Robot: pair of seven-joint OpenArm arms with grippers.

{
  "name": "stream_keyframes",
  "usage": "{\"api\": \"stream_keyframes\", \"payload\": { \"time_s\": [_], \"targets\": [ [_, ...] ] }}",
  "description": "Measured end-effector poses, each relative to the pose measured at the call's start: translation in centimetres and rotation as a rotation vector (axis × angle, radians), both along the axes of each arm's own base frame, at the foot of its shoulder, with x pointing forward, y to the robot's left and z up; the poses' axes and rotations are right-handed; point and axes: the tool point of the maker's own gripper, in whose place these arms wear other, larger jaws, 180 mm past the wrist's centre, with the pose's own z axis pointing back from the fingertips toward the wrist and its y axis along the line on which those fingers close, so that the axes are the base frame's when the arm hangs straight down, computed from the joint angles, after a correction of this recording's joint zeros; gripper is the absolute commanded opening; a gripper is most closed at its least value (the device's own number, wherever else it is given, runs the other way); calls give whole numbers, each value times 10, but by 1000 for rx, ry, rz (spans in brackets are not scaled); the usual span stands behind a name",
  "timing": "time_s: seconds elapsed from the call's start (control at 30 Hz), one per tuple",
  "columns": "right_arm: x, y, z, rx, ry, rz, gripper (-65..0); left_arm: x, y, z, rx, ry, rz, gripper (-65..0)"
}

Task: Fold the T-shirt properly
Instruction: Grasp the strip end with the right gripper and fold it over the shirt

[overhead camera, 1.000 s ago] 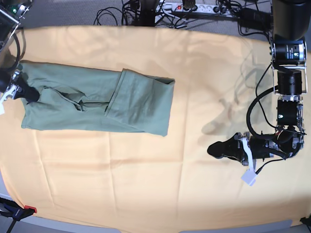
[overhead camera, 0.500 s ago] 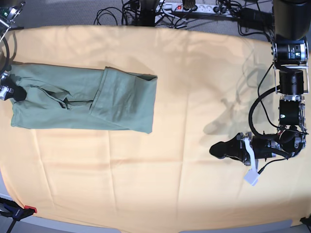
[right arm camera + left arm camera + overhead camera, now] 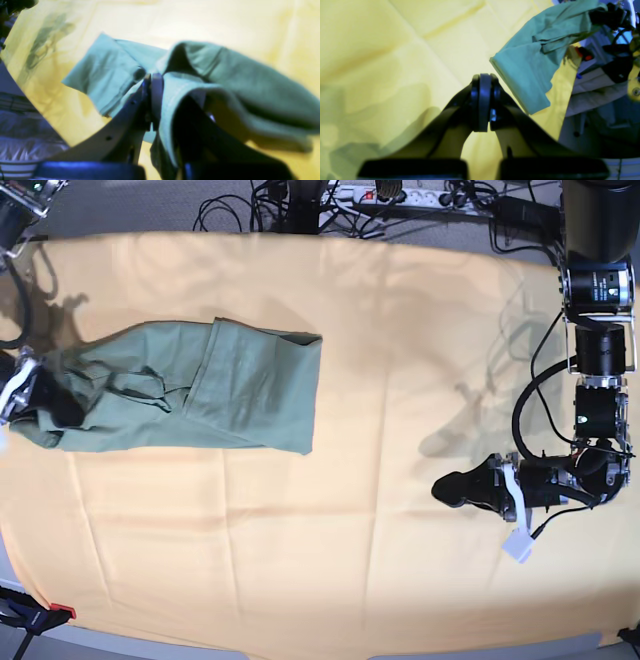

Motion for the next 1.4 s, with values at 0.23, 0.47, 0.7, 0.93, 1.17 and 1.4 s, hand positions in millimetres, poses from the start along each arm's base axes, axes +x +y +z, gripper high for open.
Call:
{"api": "stream_keyframes", "payload": {
  "time_s": [0.23, 0.47, 0.7, 0.93, 1.17, 1.4],
  "targets": [
    [-15, 66, 10, 32, -102, 75, -650, 0, 0, 0, -1, 0, 0, -650],
    [-20, 127, 7, 48, -98, 261, -650, 0, 0, 0, 1, 2, -2, -650],
    [-23, 186, 8, 111, -102, 429, -650, 0, -1, -1, 0, 2, -3, -650],
    [-22, 222, -2, 74, -82, 507, -650, -7, -1, -9, 15, 29, -15, -650],
    [-23, 250, -23, -35, -46, 551, -650, -7, -1, -10, 15, 30, -15, -650],
    [-21, 271, -18, -32, -87, 597, -241, -7, -1, -10, 15, 30, -15, -650]
  ]
}}
